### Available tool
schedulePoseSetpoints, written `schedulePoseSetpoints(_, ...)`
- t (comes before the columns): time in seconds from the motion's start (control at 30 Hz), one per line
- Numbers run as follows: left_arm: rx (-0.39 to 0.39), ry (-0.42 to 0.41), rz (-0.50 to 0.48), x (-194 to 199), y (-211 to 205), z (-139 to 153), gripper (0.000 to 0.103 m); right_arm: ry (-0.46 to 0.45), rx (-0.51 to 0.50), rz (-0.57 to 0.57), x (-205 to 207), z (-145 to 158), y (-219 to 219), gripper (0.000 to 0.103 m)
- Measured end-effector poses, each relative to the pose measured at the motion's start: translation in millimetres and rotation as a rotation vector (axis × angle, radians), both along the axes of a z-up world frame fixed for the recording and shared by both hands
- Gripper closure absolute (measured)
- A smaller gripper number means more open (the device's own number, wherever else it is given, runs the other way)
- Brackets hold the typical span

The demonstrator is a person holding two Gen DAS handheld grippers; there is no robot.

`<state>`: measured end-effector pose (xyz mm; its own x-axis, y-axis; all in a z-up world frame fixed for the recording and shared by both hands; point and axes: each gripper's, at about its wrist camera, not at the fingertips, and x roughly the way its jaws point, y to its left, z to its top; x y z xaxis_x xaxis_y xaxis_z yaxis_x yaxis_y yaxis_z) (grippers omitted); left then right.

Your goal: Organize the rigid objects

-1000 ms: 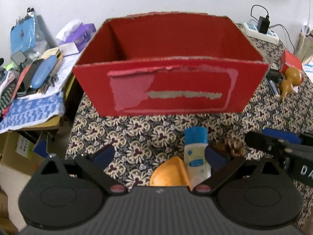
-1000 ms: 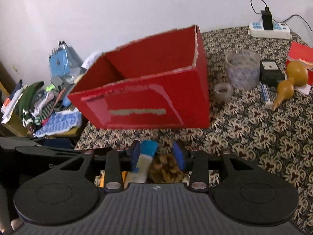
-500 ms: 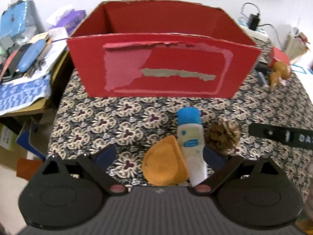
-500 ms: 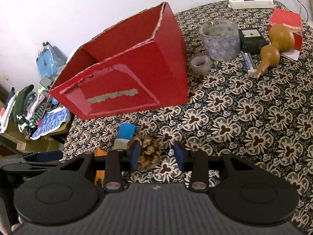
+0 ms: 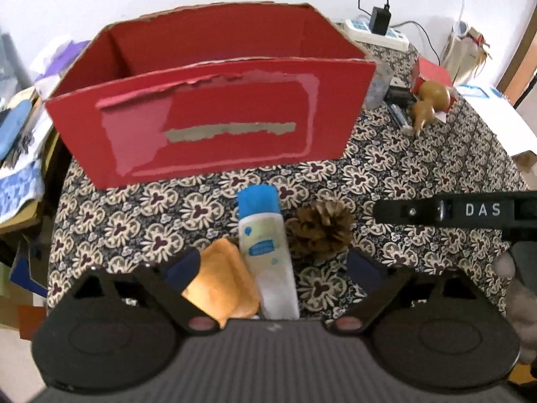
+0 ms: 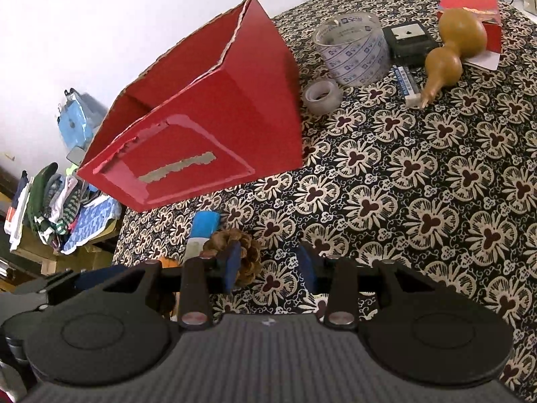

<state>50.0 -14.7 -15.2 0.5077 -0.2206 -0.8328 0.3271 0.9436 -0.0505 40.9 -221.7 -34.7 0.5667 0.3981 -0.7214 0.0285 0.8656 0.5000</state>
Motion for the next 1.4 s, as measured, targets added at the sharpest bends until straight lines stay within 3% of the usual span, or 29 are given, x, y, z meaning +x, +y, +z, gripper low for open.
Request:
schedulePoseSetpoints(0.5, 0.038, 0.061, -0.010, 4.5, -15.9, -12.9, 0.004, 0.036, 0.045, -0.012, -5.2, -6.6, -6.2, 0.080)
schedulePoseSetpoints(1.2, 0.061, 0.045, -0.019, 9.0, -22.2, -15.2, 0.003, 0.046, 0.149, -0.010, -1.6, -20.1, -8.6, 0.079)
schedulePoseSetpoints(1.4, -0.009, 0.036, -0.056, 8.4, -17.6, -12.6, 0.003, 0.055, 0.205, -0.024, 2.3, -26.8, -17.0, 0.079)
